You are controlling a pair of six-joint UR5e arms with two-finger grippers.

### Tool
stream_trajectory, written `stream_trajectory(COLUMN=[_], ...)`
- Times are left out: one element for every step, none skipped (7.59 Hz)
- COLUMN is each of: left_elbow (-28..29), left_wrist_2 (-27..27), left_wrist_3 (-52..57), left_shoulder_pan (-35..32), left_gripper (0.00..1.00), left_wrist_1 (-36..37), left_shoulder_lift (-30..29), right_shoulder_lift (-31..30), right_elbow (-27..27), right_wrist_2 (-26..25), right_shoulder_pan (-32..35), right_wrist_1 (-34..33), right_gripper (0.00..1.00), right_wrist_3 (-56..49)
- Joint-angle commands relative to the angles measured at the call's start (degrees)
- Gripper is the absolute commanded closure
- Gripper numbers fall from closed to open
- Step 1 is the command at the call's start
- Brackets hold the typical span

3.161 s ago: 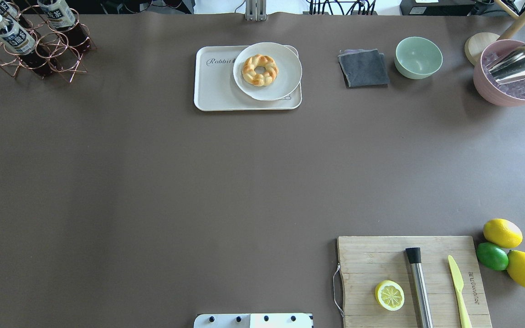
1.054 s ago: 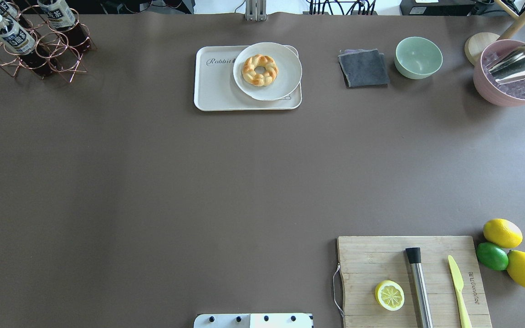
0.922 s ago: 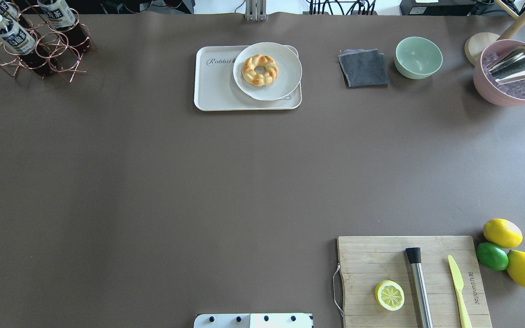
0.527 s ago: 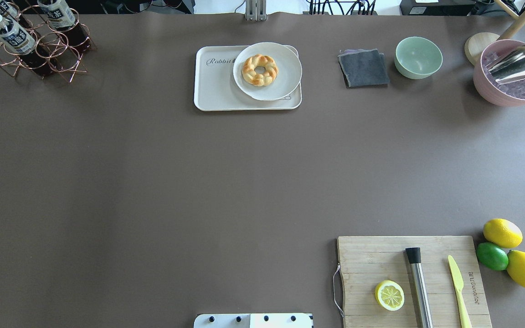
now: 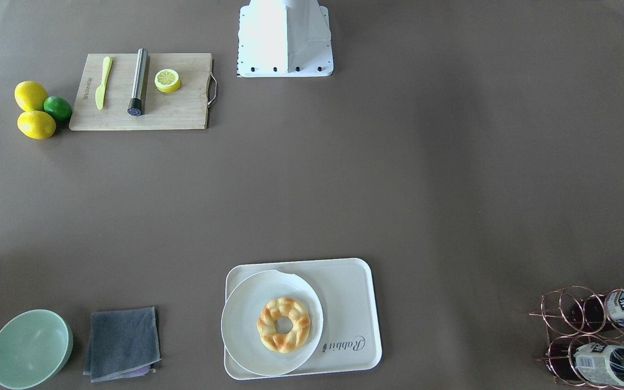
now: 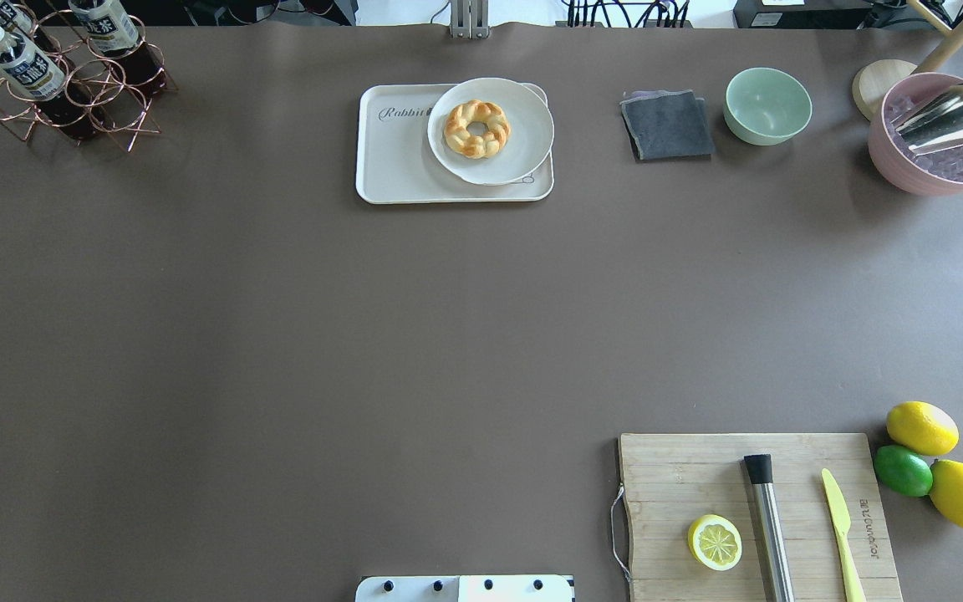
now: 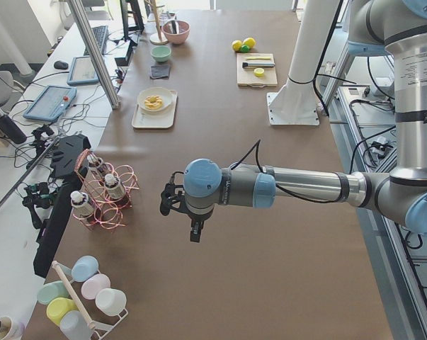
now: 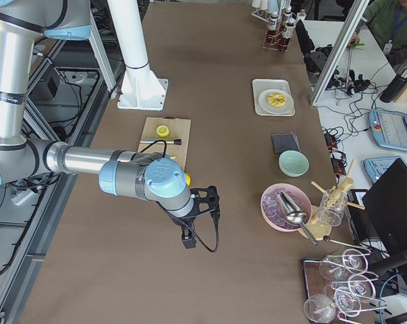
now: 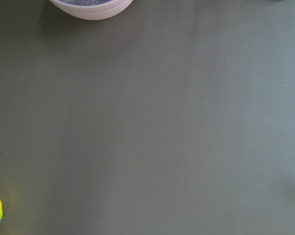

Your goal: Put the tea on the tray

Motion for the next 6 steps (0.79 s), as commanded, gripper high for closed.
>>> stream_trajectory(left_elbow=[3.25,2.47,3.51,4.21,4.13,5.44], left_wrist_2=[-1.92,-1.93,-1.84,-1.84,-1.75,-1.23], left_wrist_3=[1.09,1.01,-1.17,-6.67,-10.56,-10.77], left_shoulder_pan=[0.16,-0.1,-0.1,-0.02,0.33,5.29], left_gripper=[0.02,0.02,0.02,0.02,0.02,0.02], left_wrist_1=[-1.9,-6.79,-12.76,-17.17,-20.34,-21.77], left_shoulder_lift=[-4.08,-3.47,-2.76,-4.24,-6.08,-10.71], right_shoulder_lift=[1.18,1.36,1.45,2.32,4.24,6.44], right_elbow=[-0.26,-0.26,0.09,-0.08,-0.43,-0.43], right_wrist_2=[0.64,1.51,1.69,1.26,1.17,1.17], right_shoulder_pan=[0.02,0.02,-0.07,-3.29,-5.32,-6.47], right_wrist_1=[0.04,0.04,0.56,3.35,3.47,3.64], right_gripper=[0.0,0.0,0.0,0.0,0.0,0.0], right_wrist_3=[-0.11,-0.11,-0.63,-0.03,0.41,2.51])
